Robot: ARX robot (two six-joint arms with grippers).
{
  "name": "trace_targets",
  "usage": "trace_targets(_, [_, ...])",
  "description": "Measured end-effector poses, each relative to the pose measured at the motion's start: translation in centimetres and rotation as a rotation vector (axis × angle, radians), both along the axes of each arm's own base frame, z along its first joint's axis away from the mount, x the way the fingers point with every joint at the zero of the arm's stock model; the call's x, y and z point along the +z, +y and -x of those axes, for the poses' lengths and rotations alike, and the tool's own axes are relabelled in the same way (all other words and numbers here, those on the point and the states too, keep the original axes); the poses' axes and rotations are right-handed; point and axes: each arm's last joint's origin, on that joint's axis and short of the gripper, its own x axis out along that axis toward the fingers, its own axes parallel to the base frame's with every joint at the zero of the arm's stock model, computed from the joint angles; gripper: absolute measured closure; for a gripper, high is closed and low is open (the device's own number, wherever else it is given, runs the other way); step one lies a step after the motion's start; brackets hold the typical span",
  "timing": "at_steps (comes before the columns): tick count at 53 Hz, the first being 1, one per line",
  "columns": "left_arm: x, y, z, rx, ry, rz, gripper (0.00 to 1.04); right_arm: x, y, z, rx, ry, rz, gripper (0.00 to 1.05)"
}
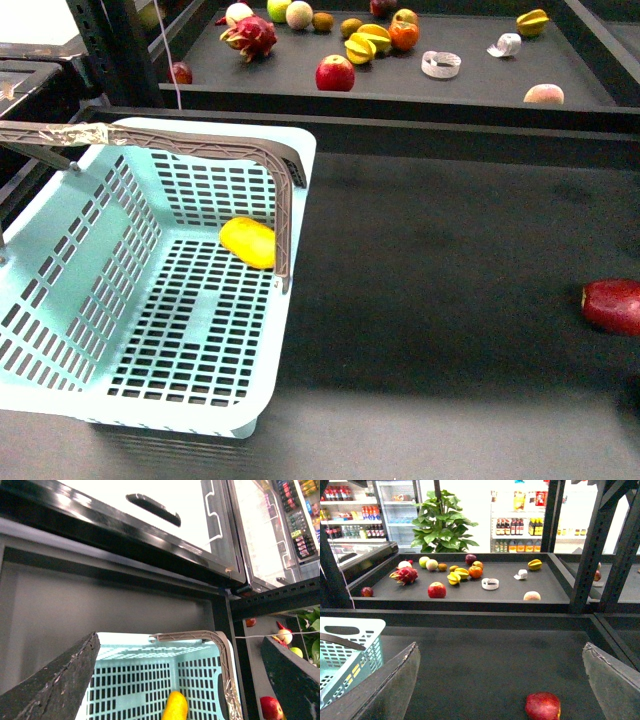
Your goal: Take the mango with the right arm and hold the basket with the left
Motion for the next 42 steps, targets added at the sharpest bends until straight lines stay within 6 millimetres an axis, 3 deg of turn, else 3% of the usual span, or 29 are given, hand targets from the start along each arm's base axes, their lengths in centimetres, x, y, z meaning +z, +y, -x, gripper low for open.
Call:
trace_targets(8, [0.8, 0.1, 1.8, -0.007, 0.007, -0.080, 0.08, 0.0, 0.0, 0.0, 0.000, 0.000, 0.000, 0.08])
trace_targets(26, [0.8, 0.1, 1.9, -0.021, 0.011, -0.066, 0.09, 0.0, 0.0, 0.0, 0.000, 0.000, 0.000, 0.08])
trace_targets(28, [0.3, 0.6, 1.9, -0.076, -0.014, 0.046, 0.16, 0.0, 0.0, 0.0, 0.001, 0.000, 0.000, 0.08])
trace_targets(30, [-1.1, 0.9, 2.0, -0.246, -0.034, 0.173, 0.23, 0.0, 0.0, 0.0, 0.001, 0.000, 0.000, 0.08])
trace_targets(33, [-2.3, 1.5, 2.3, -0.473, -0.099, 0.204, 0.32, 0.0, 0.0, 0.0, -0.004, 0.000, 0.000, 0.08])
trace_targets(37, [-2.4, 2.0, 2.8, -0.840, -0.221, -0.079, 0.46, 0.0, 0.0, 0.0, -0.003, 0.000, 0.000, 0.08])
trace_targets(42, [-1.0, 2.5, 3.3, -0.984, -0.272, -0.488, 0.63, 0.0, 0.0, 0.0, 0.001, 0.000, 0.000, 0.08])
